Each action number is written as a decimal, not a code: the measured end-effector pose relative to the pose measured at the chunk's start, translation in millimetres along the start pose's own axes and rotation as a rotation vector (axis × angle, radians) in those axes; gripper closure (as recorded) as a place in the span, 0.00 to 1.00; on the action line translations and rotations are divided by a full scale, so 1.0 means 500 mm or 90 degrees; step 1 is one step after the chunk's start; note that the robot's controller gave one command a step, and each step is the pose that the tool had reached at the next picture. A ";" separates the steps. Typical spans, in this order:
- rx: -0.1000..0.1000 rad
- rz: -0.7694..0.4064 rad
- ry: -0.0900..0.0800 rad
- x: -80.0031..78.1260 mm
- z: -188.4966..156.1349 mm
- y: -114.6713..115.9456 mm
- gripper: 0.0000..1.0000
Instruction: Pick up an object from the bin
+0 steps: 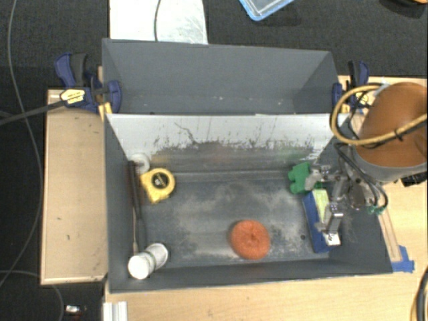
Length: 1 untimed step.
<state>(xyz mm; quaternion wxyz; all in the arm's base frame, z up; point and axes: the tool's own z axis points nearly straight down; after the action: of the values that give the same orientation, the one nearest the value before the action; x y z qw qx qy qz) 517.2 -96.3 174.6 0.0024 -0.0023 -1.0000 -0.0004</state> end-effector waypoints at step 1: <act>0.001 -0.002 -0.005 -0.004 -0.008 0.001 0.00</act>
Offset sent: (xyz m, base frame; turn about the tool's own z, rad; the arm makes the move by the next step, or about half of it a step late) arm -0.0321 0.0419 -0.0200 -0.0686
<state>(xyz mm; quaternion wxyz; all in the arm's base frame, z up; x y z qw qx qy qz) 519.1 -95.9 178.6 -0.0015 -0.0007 -1.0000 0.0002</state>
